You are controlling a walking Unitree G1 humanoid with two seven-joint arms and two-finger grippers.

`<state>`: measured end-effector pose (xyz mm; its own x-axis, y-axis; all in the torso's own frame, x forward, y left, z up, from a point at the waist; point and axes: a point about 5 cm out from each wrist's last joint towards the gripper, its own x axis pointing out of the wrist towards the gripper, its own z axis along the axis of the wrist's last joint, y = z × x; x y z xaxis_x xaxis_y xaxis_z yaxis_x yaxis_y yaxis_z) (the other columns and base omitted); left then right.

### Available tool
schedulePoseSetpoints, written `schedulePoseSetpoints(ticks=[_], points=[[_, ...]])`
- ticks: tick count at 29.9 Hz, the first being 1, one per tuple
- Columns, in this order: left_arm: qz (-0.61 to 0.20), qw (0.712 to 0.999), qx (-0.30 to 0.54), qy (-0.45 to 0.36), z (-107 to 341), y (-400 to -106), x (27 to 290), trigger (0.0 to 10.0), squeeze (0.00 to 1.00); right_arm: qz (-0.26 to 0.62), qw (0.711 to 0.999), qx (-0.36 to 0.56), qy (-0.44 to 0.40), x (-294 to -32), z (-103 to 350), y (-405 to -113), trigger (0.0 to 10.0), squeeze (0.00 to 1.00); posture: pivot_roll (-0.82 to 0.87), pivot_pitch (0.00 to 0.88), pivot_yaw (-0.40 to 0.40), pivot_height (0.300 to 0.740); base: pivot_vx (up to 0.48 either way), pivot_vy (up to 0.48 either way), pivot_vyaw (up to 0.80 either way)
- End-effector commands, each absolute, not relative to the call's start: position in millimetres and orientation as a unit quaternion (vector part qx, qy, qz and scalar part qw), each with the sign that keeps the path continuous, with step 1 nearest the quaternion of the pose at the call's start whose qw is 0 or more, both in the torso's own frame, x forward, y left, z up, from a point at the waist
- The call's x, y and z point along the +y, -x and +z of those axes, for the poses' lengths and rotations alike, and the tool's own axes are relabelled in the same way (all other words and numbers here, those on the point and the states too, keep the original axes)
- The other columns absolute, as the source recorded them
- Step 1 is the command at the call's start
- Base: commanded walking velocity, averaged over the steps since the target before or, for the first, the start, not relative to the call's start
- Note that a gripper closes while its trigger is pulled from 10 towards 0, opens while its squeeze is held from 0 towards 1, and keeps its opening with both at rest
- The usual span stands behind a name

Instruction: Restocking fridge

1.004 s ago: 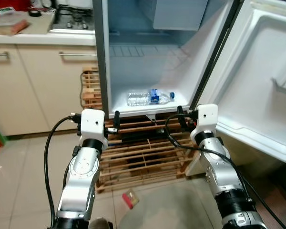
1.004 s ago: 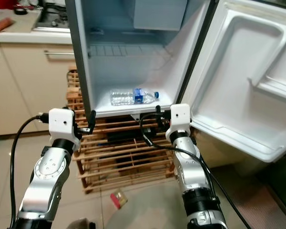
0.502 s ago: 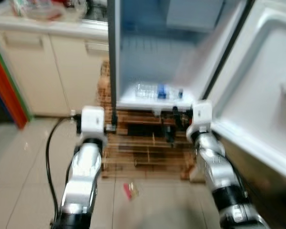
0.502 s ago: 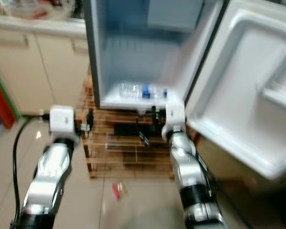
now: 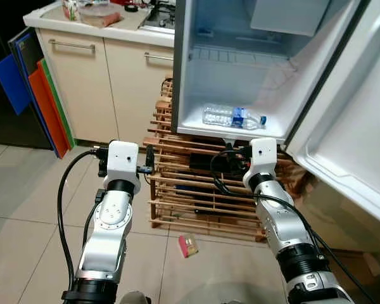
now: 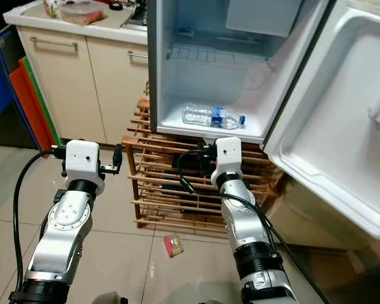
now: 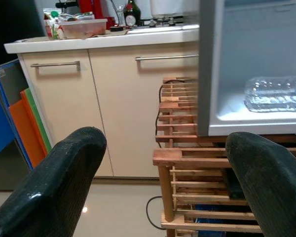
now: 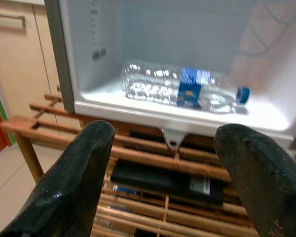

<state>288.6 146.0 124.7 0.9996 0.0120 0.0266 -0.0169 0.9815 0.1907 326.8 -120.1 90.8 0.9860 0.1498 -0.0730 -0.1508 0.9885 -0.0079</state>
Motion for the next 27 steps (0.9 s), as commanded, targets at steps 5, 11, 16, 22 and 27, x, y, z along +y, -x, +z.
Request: schedulePoseSetpoints(ticks=[5, 11, 16, 22, 27], points=[[-0.015, 0.995, -0.017, -0.098, 126.4, -291.0, 139.6, 10.0, 0.00, 0.067, 0.997, 0.048, 0.009, -122.2, 89.4, -329.1, 10.0, 0.00, 0.08, 0.000, -0.077, 0.628, 0.000, 0.000, 0.00], [-0.037, 0.994, -0.036, -0.101, 132.3, -292.0, 134.6, 10.0, 0.00, 0.065, 0.998, 0.025, 0.008, -121.2, 93.5, -328.8, 10.0, 0.00, 0.08, 0.000, -0.072, 0.620, 0.189, 0.000, 0.00], [-0.062, 0.988, -0.060, -0.127, 139.9, -292.3, 127.0, 10.0, 0.00, 0.057, 0.998, 0.011, 0.013, -120.0, 97.2, -330.5, 10.0, 0.00, 0.08, 0.000, -0.069, 0.620, 0.446, 0.000, 0.00], [-0.094, 0.985, -0.065, -0.129, 143.5, -294.8, 118.7, 10.0, 0.00, 0.039, 0.999, 0.008, -0.006, -114.4, 107.4, -341.0, 10.0, 0.00, 0.08, 0.000, -0.070, 0.620, 0.465, 0.000, 0.00], [-0.110, 0.982, -0.068, -0.138, 146.6, -297.8, 116.5, 10.0, 0.00, 0.047, 0.999, -0.010, 0.000, -107.9, 115.8, -345.2, 10.0, 0.00, 0.08, 0.000, -0.071, 0.620, 0.480, 0.000, 0.00]])
